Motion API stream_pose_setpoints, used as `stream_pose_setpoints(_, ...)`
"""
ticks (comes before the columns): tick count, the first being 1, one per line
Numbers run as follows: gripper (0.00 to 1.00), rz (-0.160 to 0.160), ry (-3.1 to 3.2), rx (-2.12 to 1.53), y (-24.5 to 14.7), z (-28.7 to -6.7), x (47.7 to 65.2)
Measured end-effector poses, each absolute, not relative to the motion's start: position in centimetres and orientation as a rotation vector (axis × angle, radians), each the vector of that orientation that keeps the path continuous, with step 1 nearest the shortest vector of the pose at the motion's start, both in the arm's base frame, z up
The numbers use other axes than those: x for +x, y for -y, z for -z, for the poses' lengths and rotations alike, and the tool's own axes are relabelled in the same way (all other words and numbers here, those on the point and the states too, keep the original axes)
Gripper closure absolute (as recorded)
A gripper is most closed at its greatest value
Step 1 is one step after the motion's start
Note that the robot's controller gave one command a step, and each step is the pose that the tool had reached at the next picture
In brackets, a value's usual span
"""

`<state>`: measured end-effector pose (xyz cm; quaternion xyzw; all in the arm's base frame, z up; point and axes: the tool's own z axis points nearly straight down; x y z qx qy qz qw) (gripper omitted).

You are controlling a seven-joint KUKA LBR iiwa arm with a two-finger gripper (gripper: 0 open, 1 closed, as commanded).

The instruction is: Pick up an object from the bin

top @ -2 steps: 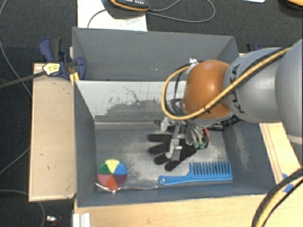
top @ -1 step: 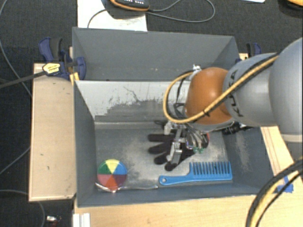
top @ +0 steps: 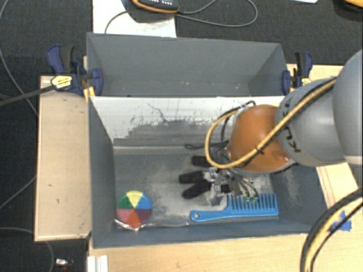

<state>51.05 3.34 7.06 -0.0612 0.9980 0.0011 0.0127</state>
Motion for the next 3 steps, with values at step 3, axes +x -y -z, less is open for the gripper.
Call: stream_pose_setpoints(3,1.0,-0.004,-3.118,-0.214,-3.8,-23.6,51.0)
